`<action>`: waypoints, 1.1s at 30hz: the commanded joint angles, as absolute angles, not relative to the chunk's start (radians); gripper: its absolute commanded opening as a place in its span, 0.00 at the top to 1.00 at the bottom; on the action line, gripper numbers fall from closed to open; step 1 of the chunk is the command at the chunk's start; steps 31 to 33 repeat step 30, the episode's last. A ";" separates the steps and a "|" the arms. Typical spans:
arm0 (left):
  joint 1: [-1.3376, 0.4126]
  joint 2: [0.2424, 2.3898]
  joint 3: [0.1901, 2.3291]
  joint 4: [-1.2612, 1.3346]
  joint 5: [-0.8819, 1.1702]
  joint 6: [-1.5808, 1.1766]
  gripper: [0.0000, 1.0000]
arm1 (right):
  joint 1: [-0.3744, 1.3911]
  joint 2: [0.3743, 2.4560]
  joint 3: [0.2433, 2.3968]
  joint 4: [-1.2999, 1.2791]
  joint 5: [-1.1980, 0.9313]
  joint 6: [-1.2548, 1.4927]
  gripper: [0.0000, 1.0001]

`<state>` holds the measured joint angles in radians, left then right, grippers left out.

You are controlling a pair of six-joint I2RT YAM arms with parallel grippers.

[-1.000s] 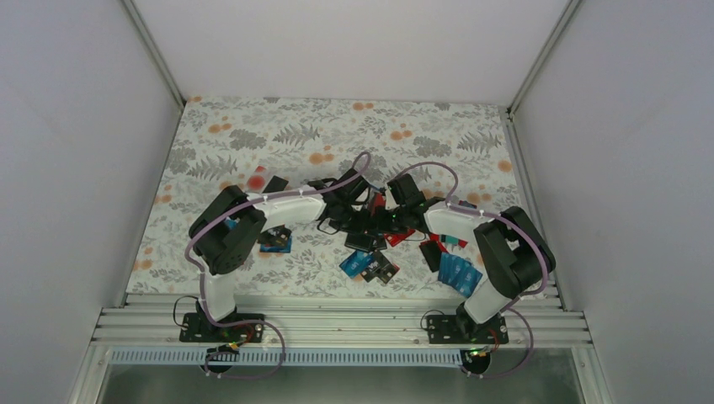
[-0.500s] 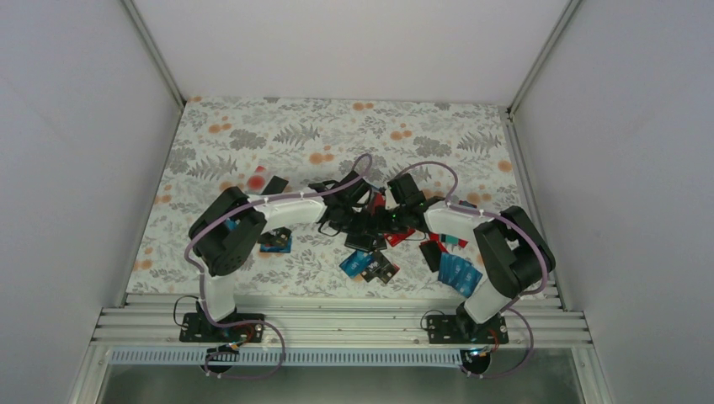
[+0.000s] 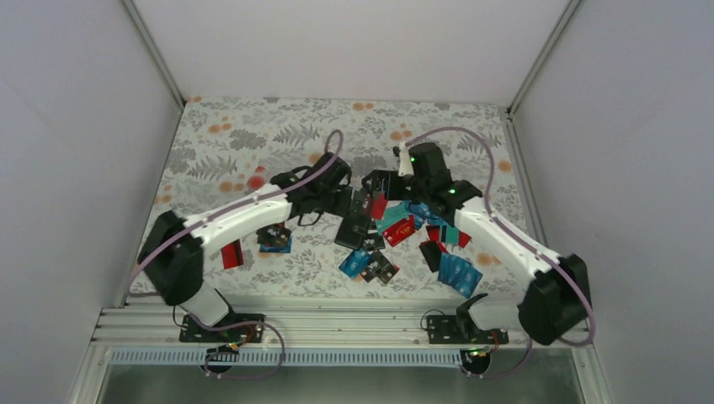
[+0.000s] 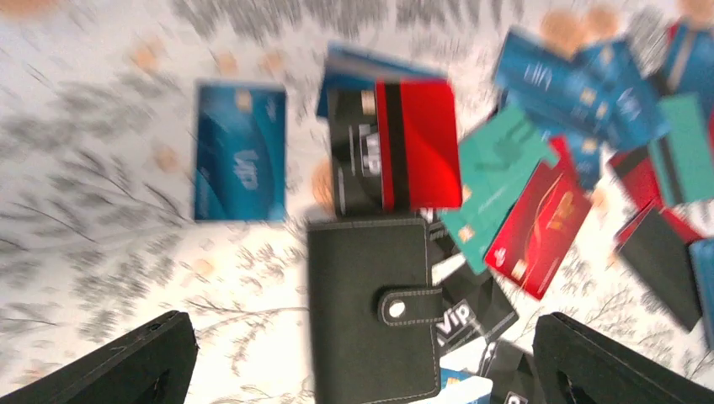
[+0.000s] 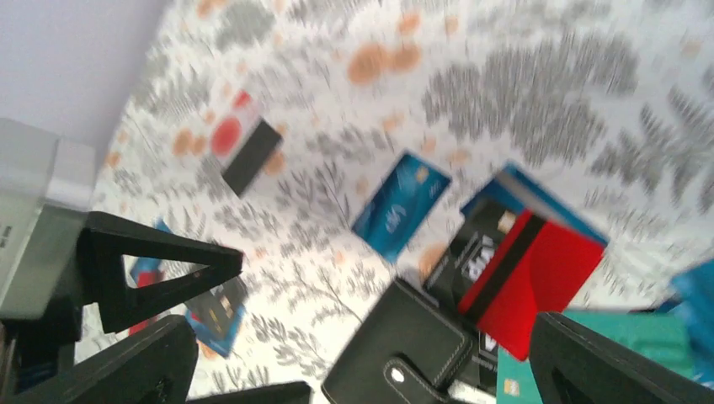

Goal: Put the credit cards into the card holder

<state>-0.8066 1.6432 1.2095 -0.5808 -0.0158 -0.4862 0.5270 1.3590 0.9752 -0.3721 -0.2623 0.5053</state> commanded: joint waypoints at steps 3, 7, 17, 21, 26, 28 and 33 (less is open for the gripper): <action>-0.787 1.408 1.203 -0.593 -0.245 -0.395 0.00 | 0.532 1.158 1.056 -0.443 -0.071 0.445 0.00; -0.783 1.264 1.176 -0.619 -0.385 -0.367 0.00 | 0.531 1.067 1.057 -0.419 -0.047 0.425 0.00; -0.778 0.987 1.073 -0.696 -0.601 -0.430 0.00 | 0.531 0.953 1.076 -0.479 0.055 0.415 0.00; -0.778 0.926 1.056 -0.733 -0.630 -0.459 0.00 | 0.530 0.910 1.086 -0.495 0.082 0.407 0.00; -0.778 0.897 1.052 -0.762 -0.672 -0.483 0.00 | 0.531 0.874 1.073 -0.487 0.092 0.400 0.00; -0.779 0.887 1.053 -0.764 -0.678 -0.488 0.00 | 0.531 0.870 1.070 -0.483 0.097 0.398 0.00; -0.778 0.880 1.056 -0.762 -0.681 -0.487 0.00 | 0.531 0.871 1.075 -0.485 0.112 0.396 0.00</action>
